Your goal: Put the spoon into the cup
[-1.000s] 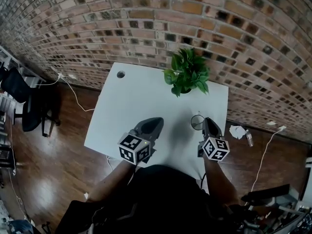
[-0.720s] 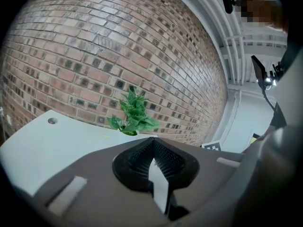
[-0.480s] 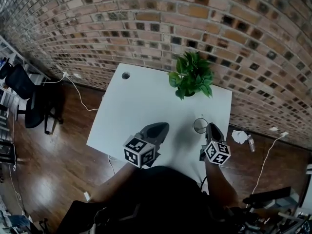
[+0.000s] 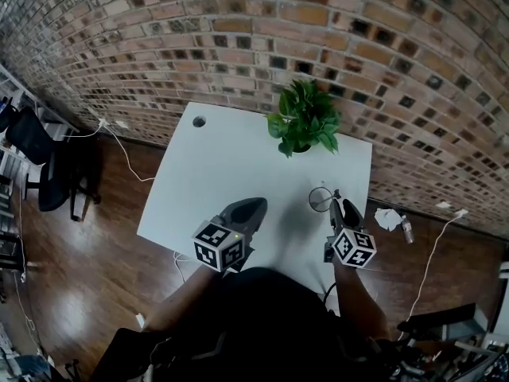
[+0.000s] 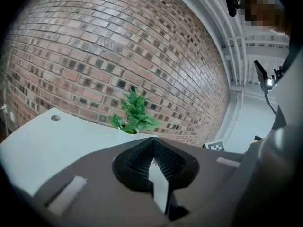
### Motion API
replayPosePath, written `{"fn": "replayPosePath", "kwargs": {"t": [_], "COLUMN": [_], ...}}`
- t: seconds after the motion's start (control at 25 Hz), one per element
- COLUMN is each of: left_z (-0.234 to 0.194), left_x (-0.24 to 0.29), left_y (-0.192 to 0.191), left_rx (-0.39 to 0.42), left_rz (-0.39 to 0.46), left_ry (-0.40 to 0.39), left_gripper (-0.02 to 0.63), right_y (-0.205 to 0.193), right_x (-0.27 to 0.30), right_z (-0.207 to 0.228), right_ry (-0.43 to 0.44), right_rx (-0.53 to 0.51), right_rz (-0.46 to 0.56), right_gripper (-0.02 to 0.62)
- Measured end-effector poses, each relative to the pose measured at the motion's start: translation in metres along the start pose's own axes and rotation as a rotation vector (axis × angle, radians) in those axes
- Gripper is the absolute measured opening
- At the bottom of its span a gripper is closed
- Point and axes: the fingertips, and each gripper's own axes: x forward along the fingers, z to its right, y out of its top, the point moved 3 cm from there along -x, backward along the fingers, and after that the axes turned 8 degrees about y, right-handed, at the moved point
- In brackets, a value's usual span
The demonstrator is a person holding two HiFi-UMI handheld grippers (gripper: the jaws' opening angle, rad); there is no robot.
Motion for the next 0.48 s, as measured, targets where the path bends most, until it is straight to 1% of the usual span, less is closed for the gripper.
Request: {"fn": "replayPosePath", "kwargs": {"t": [0.2,0.32,0.36,0.48], "left_z": [0.011,0.022,0.028,0.042], "left_x": [-0.002,-0.006,-0.008,-0.013], "left_y": [0.001,0.006,0.010,0.019], "left_rx": [-0.007,-0.058,-0.062,-0.033], "left_rz": [0.010,0.027,0.037,0.063], "left_ry": [-0.002,-0.002,-0.005,-0.006], "left_gripper": [-0.008,-0.008,-0.008,-0.008], "right_y": [0.025,0.046,0.055,0.080], "right_x": [-0.026,-0.047,-0.056,-0.080], "right_z": [-0.003,-0.004,-0.005,-0.010], "right_ry": [0.042,0.056,0.064,0.092], "right_rx": [-0.016,0.006,0.010,-0.009], "right_rz": [0.049,0.068,0.075,0.102], "right_gripper": [0.172,0.158,0.150,0.111]}}
